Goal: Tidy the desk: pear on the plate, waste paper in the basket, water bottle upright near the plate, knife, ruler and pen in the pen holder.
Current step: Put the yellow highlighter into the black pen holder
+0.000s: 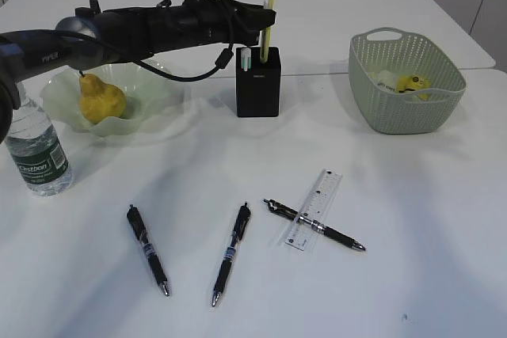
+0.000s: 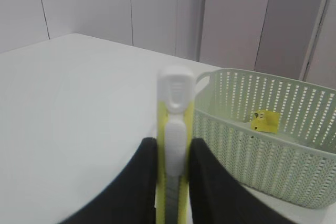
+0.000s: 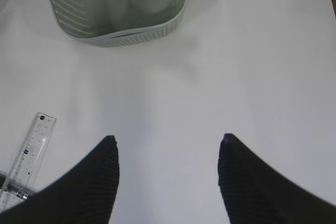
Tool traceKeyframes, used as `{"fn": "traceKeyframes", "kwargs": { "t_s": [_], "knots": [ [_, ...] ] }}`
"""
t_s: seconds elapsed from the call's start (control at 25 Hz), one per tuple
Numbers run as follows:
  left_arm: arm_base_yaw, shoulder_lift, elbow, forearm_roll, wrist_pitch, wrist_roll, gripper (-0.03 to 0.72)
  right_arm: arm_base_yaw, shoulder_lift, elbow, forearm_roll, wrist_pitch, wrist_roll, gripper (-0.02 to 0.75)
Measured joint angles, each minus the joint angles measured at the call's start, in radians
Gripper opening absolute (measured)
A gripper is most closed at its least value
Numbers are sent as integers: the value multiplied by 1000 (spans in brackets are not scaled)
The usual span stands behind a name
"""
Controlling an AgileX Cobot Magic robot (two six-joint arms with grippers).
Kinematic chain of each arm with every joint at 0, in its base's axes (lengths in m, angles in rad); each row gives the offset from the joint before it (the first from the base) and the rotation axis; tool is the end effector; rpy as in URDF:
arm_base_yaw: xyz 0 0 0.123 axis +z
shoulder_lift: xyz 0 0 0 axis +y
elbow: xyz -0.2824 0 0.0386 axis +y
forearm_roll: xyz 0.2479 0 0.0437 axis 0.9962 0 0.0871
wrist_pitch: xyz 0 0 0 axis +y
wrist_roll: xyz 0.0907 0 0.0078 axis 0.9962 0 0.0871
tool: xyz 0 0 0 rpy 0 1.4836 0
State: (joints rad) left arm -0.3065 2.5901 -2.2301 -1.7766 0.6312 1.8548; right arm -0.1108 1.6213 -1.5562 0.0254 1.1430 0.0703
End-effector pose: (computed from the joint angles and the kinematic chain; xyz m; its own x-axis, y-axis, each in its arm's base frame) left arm 0.5388 -0.2258 0.1825 -0.0938 0.0562 -0.9940 0.7961 0.6038 -0.0410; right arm 0.3406 -0.0358 0.3486 -0.8839 0.1796 -0.4319 0.1725 0.9834 0.0559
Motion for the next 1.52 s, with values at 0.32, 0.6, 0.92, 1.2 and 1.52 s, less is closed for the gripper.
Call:
{"fn": "traceKeyframes", "kwargs": {
  "t_s": [0.32,0.6,0.92,1.2,1.52],
  "knots": [
    [0,0,0,0,0,0,109,0,0,0,0,0,0,473],
    [0,0,0,0,0,0,109,0,0,0,0,0,0,473],
    [0,0,0,0,0,0,113,0,0,0,0,-2,0,473],
    [0,0,0,0,2,0,154,0,0,0,0,-2,0,474],
    [2,0,0,0,4,0,244,0,0,0,21,-2,0,474]
  ]
}}
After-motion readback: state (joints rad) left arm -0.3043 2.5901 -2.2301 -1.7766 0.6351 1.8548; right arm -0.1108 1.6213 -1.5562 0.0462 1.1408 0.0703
